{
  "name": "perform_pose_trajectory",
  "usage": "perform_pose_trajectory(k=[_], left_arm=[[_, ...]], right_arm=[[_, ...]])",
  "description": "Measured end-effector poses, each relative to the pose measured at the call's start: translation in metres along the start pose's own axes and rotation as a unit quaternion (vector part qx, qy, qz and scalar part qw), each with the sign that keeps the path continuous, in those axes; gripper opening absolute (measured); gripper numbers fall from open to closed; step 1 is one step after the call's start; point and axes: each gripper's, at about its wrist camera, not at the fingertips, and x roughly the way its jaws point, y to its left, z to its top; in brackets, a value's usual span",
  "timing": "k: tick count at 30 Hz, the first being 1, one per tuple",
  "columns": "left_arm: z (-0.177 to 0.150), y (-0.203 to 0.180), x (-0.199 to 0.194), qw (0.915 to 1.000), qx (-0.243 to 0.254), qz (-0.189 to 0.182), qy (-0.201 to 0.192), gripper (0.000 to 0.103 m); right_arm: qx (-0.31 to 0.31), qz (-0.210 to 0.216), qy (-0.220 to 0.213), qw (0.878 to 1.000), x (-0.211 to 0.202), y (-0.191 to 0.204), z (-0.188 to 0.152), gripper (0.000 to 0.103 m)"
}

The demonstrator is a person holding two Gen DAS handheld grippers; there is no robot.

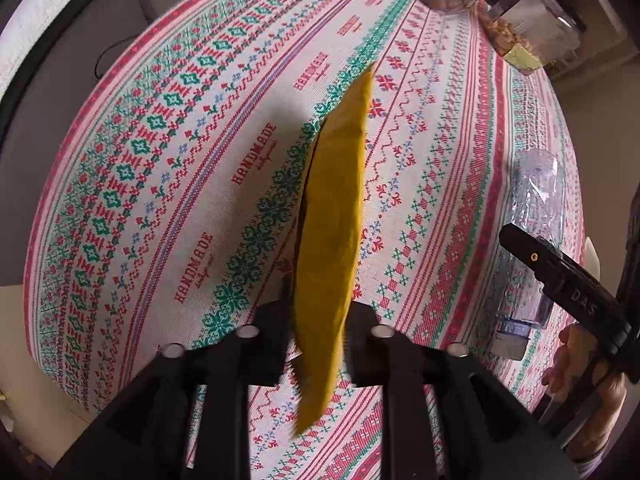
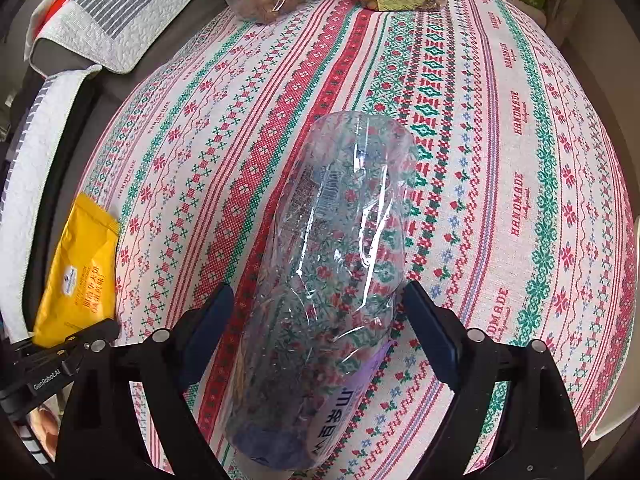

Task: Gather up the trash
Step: 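Grasp the clear plastic water bottle with the right tool and lift it, then carry the bottle and wrapper over the bin and open both tools to drop them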

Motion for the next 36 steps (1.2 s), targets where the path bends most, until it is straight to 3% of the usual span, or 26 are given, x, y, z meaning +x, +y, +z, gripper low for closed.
perform_pose_trajectory(k=[2,4,7,9,11,12,18,24,29,36], left_arm=[[0.004,-0.001,0.0,1.0,-0.005,-0.004,-0.004,0.045],[0.009,-0.005,0.0,0.9997,-0.001,0.021,-0.016,0.052],[0.013,-0.006,0.001,0.9992,0.0,0.036,-0.019,0.052],[0.012,-0.007,-0.001,0.999,0.002,0.039,-0.024,0.048],[0.011,-0.009,-0.006,0.9982,0.009,0.048,-0.036,0.015],[0.011,-0.01,-0.01,0.9977,0.01,0.05,-0.044,0.012],[0.011,-0.016,-0.037,0.9954,0.016,0.022,-0.092,0.01],[0.006,-0.024,-0.079,0.9853,0.029,-0.023,-0.167,0.01],[0.002,-0.04,-0.097,0.9773,0.048,-0.026,-0.205,0.01],[0.004,-0.079,-0.097,0.9698,0.081,-0.021,-0.229,0.01]], right_arm=[[-0.004,-0.005,-0.002,1.0,0.004,0.006,0.001,0.088],[-0.01,-0.014,-0.007,1.0,0.008,0.013,0.002,0.086],[-0.01,-0.015,-0.017,1.0,0.005,0.015,0.002,0.062],[0.01,0.019,-0.016,1.0,0.0,0.008,0.006,0.059],[0.018,0.034,-0.025,0.999,-0.006,0.005,0.007,0.058],[0.02,0.043,-0.03,0.998,-0.009,0.006,0.008,0.058],[0.017,0.073,-0.08,0.994,-0.043,0.011,0.011,0.058],[0.019,0.084,-0.147,0.985,-0.087,-0.005,0.007,0.055],[0.034,0.084,-0.188,0.978,-0.117,-0.033,0.0,0.052],[0.059,0.076,-0.223,0.97,-0.144,-0.064,-0.012,0.051]])
